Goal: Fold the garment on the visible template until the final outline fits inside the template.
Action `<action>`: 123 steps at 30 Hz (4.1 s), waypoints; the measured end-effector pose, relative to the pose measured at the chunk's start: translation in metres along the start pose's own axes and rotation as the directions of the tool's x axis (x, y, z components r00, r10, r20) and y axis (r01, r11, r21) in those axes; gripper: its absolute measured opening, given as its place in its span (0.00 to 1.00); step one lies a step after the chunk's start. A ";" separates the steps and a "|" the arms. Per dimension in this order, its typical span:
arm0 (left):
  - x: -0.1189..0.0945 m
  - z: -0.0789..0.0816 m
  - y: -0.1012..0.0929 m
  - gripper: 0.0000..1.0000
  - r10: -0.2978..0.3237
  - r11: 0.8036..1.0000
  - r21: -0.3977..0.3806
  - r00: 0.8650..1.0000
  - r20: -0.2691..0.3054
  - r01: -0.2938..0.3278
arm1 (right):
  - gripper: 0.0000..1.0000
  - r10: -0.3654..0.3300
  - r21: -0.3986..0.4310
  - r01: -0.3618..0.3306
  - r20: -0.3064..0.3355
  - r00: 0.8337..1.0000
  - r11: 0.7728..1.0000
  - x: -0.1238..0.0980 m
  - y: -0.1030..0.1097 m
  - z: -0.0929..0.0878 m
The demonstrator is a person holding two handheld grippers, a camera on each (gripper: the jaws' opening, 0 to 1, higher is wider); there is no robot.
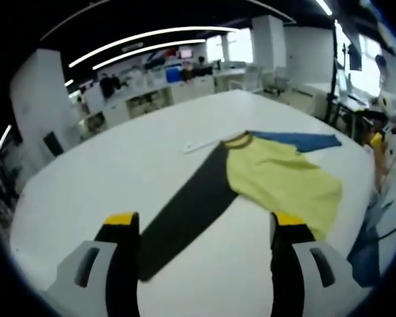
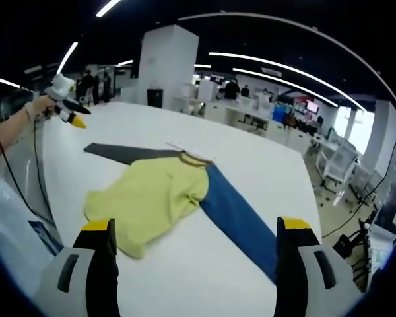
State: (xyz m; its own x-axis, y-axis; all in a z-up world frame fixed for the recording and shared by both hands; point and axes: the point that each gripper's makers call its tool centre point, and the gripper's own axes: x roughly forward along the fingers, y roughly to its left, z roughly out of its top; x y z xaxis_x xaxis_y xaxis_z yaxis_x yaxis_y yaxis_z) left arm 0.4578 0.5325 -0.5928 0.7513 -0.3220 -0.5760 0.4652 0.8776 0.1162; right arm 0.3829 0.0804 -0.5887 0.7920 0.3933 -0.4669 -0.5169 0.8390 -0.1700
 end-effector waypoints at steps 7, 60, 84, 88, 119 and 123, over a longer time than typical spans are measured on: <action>-0.004 -0.002 -0.008 0.81 -0.008 1.000 0.007 1.000 -0.005 0.008 | 1.00 0.001 -0.008 -0.001 0.008 1.000 1.000 -0.003 -0.002 0.001; -0.027 0.005 -0.061 0.99 -0.096 0.995 0.027 0.995 0.039 0.095 | 1.00 0.033 -0.035 -0.033 0.004 0.999 0.999 -0.013 0.006 0.001; -0.032 0.012 -0.076 0.99 -0.115 0.991 0.074 0.992 0.046 0.111 | 1.00 0.036 -0.033 -0.036 0.004 0.999 0.999 -0.011 0.007 0.001; -0.031 0.012 -0.077 0.99 -0.114 0.991 0.072 0.992 0.047 0.111 | 1.00 0.040 -0.035 -0.040 0.007 0.999 0.999 -0.009 0.008 0.002; -0.025 -0.010 -0.104 0.96 -0.181 0.983 0.044 0.983 0.006 0.181 | 1.00 0.057 -0.010 -0.057 -0.015 0.998 0.998 -0.007 0.012 -0.010; -0.024 -0.013 -0.110 0.98 -0.198 0.980 0.039 0.980 0.001 0.198 | 1.00 0.058 -0.009 -0.058 -0.023 0.998 0.998 -0.007 0.013 -0.014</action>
State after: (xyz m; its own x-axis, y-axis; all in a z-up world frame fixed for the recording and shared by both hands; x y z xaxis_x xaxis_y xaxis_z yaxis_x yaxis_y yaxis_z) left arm 0.3825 0.4490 -0.6025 0.6448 -0.4894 -0.5871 0.6223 0.7821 0.0315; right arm 0.3664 0.0832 -0.5998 0.7530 0.4322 -0.4961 -0.5649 0.8113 -0.1506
